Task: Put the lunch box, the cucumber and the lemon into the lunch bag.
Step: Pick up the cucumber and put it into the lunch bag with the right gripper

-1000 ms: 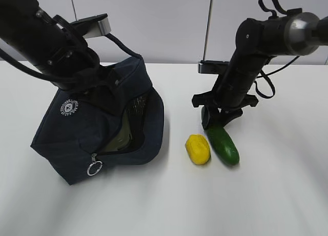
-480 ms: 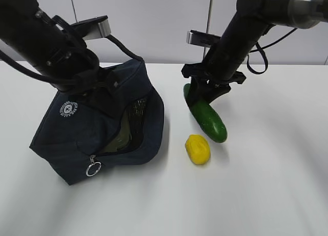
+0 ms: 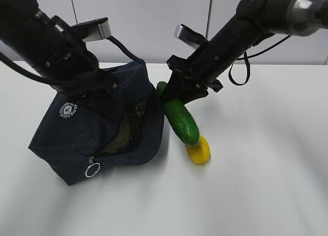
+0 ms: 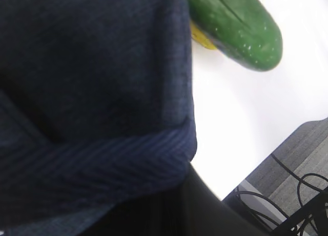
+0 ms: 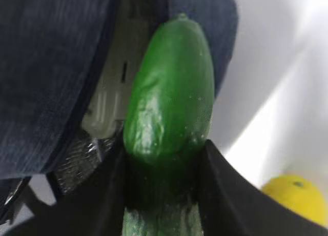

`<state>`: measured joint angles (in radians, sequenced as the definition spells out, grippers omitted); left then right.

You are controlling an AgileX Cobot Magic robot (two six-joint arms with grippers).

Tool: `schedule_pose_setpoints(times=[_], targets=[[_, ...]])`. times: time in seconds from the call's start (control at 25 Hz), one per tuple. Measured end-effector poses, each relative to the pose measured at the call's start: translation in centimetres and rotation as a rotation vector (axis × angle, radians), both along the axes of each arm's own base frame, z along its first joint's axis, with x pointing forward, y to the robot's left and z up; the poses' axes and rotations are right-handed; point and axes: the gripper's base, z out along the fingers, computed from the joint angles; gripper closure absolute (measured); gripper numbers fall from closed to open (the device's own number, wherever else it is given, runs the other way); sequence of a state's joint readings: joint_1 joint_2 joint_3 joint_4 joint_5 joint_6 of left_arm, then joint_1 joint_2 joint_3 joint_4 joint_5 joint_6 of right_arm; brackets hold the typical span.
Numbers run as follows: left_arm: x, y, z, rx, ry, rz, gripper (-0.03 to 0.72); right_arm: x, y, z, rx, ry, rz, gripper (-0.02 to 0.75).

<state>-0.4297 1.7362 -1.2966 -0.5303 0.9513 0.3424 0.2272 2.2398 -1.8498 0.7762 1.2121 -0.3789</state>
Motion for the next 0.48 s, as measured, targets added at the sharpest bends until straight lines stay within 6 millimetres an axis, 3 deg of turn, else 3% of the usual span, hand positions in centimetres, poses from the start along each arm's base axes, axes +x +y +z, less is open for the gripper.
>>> schedule_pose_setpoints(times=[0.2,0.48], targets=[[0.0,0.0,0.0,-0.002,0.001,0.001,0.697,-1.0,0.6,-1.4,0.113,0.046,0.021,0.463],[-0.1,-0.2,0.1,-0.028,0.002,-0.008,0.697,-1.2,1.8,-0.9,0.219,0.027,0.033,0.463]])
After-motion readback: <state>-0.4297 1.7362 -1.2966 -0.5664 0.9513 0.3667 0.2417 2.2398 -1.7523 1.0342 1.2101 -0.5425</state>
